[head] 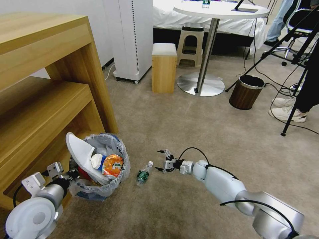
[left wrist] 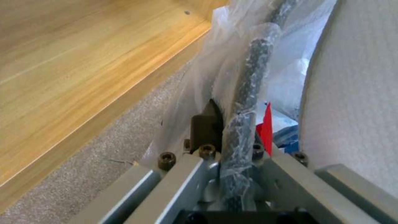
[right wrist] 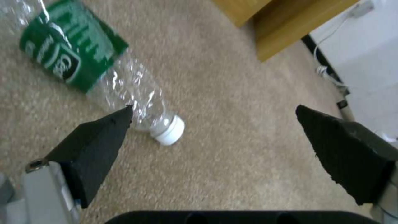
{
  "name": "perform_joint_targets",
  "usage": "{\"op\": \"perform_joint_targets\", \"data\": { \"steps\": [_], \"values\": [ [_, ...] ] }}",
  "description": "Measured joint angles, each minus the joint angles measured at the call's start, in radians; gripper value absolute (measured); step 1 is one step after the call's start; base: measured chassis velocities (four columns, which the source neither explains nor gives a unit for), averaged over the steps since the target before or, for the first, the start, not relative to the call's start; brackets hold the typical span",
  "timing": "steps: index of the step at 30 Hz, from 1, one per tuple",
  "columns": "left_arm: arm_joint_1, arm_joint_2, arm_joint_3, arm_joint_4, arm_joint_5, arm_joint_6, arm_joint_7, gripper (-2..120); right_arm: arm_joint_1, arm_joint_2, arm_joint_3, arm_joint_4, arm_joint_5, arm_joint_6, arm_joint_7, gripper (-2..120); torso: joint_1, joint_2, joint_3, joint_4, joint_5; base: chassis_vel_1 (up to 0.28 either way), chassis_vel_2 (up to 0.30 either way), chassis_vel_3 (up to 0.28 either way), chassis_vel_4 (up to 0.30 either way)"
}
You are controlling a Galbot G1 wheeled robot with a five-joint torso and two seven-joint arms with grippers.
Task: Pick up the trash bin and place the garbage on the floor into it.
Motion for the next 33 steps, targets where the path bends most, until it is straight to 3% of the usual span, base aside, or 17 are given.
{"op": "perform_joint_targets", "data": {
  "steps": [20, 33],
  "values": [
    [0.007, -0.035, 0.007, -0.034, 0.016, -0.003, 0.015, 0, 0.023, 0.127, -0.028, -0.188, -0.054, -0.044, 0.05, 100, 0.0, 0.0, 0.0, 0.0001, -0.0001, 0.0, 0.0, 0.0, 0.0],
    [0.019, -0.034, 0.0, -0.076, 0.013, -0.006, 0.016, 0, 0.014, 0.181, -0.039, -0.22, -0.086, -0.075, 0.095, 100, 0.0, 0.0, 0.0, 0.0001, 0.0, 0.0, 0.0, 0.0, 0.0]
  ]
}}
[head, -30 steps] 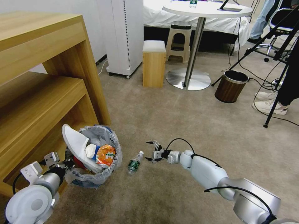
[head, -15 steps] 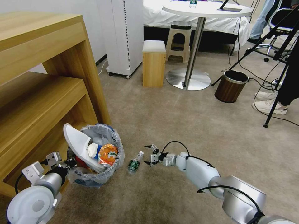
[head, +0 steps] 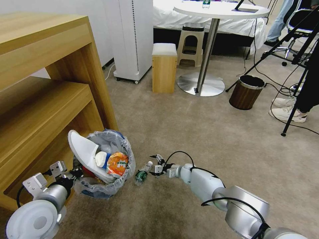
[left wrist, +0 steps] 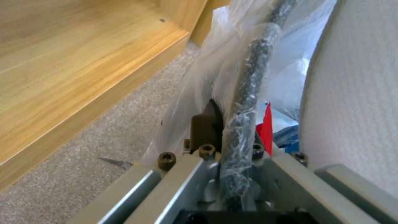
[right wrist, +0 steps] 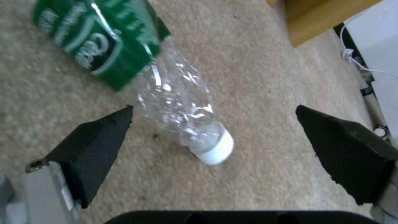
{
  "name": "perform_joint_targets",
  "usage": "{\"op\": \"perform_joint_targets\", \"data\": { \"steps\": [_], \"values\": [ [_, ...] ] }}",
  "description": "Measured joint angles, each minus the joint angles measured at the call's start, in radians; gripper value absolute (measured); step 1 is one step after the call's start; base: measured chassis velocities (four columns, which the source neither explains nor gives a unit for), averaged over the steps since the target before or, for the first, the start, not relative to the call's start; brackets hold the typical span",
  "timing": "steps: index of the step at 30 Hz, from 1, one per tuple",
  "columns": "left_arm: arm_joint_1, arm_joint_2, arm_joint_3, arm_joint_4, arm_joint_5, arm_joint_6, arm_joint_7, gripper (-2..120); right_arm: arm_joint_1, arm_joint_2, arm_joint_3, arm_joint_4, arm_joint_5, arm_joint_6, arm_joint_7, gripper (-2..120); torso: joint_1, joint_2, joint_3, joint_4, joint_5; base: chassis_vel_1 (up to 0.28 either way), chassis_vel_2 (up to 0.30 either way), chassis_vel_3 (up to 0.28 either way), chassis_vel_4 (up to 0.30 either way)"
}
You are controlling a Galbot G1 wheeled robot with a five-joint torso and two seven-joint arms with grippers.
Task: Pick up the trash bin and place the garbage on the floor into it.
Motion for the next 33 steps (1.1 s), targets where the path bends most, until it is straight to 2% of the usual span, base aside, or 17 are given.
{"op": "perform_joint_targets", "data": {
  "steps": [25, 28, 29, 32, 33],
  "values": [
    [-0.005, -0.011, 0.009, -0.024, -0.001, -0.01, -0.004, 0, -0.003, 0.052, -0.059, -0.026, 0.055, -0.047, 0.002, 99, 0.0, 0.0, 0.0, -0.0001, 0.0, 0.0, 0.0, 0.0, 0.0],
    [-0.005, -0.011, 0.01, -0.026, -0.002, -0.012, -0.003, 0, -0.004, 0.051, -0.06, -0.028, 0.06, -0.052, 0.002, 89, 0.0, 0.0, 0.0, -0.0001, 0.0, 0.0, 0.0, 0.0, 0.0],
    [-0.005, -0.011, 0.01, -0.026, -0.002, -0.012, -0.003, 0, -0.004, 0.051, -0.06, -0.028, 0.06, -0.052, 0.002, 89, 0.0, 0.0, 0.0, -0.0001, 0.0, 0.0, 0.0, 0.0, 0.0],
    [-0.006, -0.01, 0.01, -0.026, -0.004, -0.013, -0.002, 0, -0.004, 0.05, -0.061, -0.028, 0.065, -0.052, 0.001, 75, 0.0, 0.0, 0.0, -0.0001, 0.0, 0.0, 0.0, 0.0, 0.0],
    [-0.006, -0.01, 0.01, -0.026, -0.004, -0.013, -0.002, 0, -0.004, 0.05, -0.061, -0.028, 0.065, -0.052, 0.001, 75, 0.0, 0.0, 0.0, -0.0001, 0.0, 0.0, 0.0, 0.0, 0.0]
  ]
}}
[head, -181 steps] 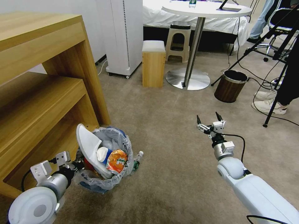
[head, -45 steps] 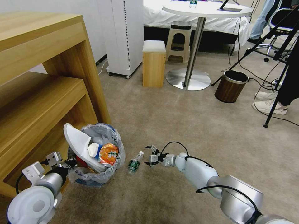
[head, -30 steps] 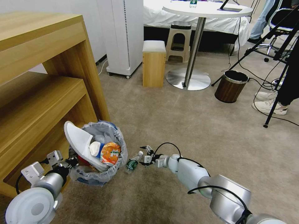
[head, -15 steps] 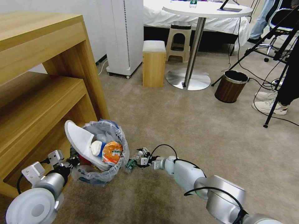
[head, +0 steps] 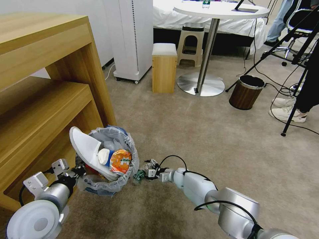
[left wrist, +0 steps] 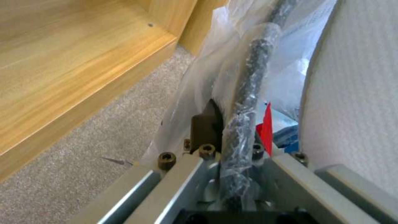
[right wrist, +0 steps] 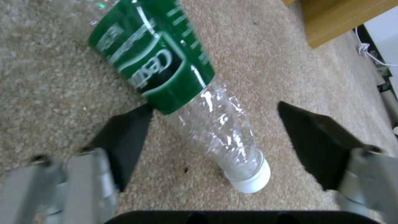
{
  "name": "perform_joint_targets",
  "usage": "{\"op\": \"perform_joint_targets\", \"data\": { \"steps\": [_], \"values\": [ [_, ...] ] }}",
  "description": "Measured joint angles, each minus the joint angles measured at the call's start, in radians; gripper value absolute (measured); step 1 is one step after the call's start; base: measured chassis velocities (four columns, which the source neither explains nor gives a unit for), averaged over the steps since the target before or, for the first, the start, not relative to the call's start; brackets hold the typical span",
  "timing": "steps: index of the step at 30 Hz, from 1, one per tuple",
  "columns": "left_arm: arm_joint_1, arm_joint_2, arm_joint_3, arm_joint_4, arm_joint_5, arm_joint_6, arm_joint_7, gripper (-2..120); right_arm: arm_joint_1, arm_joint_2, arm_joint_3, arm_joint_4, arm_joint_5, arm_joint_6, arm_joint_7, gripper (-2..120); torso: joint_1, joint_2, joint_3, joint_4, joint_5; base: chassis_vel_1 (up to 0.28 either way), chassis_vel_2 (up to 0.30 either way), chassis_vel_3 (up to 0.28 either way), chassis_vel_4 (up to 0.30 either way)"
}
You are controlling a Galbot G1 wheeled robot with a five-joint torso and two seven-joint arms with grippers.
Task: Pick up the trash bin and place the garbage on the floor into it.
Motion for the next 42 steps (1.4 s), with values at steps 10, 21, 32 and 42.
{"op": "perform_joint_targets", "data": {
  "steps": [10, 21, 32, 42],
  "values": [
    [-0.005, 0.001, 0.003, -0.002, -0.004, -0.009, 0.004, 0, -0.015, -0.011, 0.001, 0.007, 0.018, 0.014, -0.005, 34, 0.0, 0.0, 0.0, 0.0, 0.0001, 0.0, 0.0, 0.0, 0.0],
    [-0.006, 0.0, 0.004, 0.007, -0.003, -0.014, 0.008, 0, -0.017, -0.018, 0.005, 0.021, 0.054, 0.033, -0.036, 0, 0.0, 0.0, 0.0, 0.0001, 0.0, 0.0, 0.0, 0.0, 0.0],
    [-0.014, 0.017, 0.006, 0.058, 0.0, -0.014, 0.014, 0, -0.043, -0.122, -0.013, 0.178, 0.29, 0.06, -0.091, 0, 0.0, 0.0, 0.0, 0.0002, 0.0002, 0.0, 0.0, 0.0, 0.0],
    [-0.045, 0.056, 0.024, 0.132, -0.01, -0.014, 0.012, 0, -0.091, -0.313, 0.006, 0.457, 0.377, 0.093, -0.118, 0, 0.0, 0.0, 0.0, 0.0002, 0.0003, 0.0, 0.0, 0.0, 0.0]
  ]
}}
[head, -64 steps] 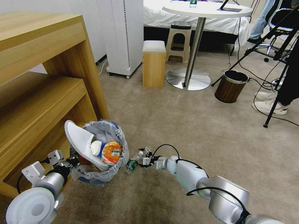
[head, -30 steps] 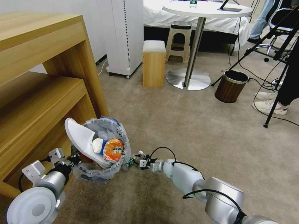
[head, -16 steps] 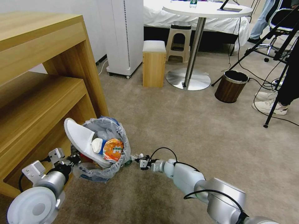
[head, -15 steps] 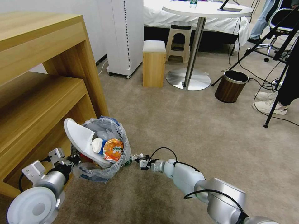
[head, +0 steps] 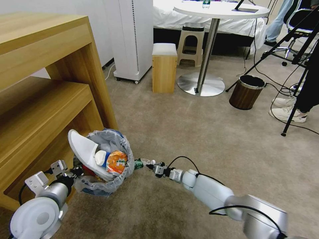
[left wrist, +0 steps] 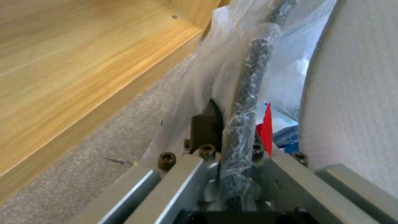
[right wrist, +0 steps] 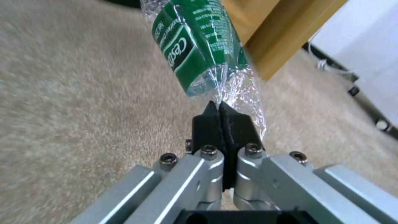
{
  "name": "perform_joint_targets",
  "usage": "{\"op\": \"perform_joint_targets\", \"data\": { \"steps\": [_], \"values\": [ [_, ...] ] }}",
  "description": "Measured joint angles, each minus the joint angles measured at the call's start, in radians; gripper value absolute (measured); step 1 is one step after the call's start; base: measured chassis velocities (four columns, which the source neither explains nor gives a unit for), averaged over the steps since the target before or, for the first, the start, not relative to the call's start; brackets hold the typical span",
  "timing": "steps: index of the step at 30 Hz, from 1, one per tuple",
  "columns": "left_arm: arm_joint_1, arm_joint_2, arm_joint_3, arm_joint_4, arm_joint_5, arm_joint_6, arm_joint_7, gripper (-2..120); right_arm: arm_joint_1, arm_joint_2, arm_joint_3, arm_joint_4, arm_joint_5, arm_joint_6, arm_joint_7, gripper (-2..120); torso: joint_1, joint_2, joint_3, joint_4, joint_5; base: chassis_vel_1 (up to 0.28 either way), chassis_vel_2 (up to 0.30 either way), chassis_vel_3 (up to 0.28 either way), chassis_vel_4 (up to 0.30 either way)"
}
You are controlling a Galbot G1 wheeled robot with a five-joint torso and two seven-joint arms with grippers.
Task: Pick up the trash bin and place the garbage on the floor into it.
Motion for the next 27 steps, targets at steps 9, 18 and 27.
{"op": "perform_joint_targets", "data": {
  "steps": [9, 18, 27],
  "values": [
    [0.0, 0.03, 0.01, 0.026, -0.008, 0.002, -0.005, 0, -0.069, -0.242, 0.095, 0.291, 0.022, 0.072, -0.038, 0, 0.0, 0.0, 0.0, -0.0007, -0.0003, 0.0, 0.0, 0.0, 0.0],
    [0.014, 0.025, -0.004, 0.025, -0.003, 0.003, -0.01, 0, -0.031, -0.3, 0.1, 0.495, 0.097, 0.096, -0.069, 0, 0.0, 0.0, 0.0, 0.0, 0.0, 0.0, 0.0, 0.0, 0.0],
    [0.01, 0.037, 0.002, 0.023, -0.007, 0.003, -0.019, 0, 0.075, -0.35, 0.031, 0.683, 0.261, 0.045, -0.081, 0, 0.0, 0.0, 0.0, -0.0003, -0.0003, 0.0, 0.0, 0.0, 0.0]
  ]
}}
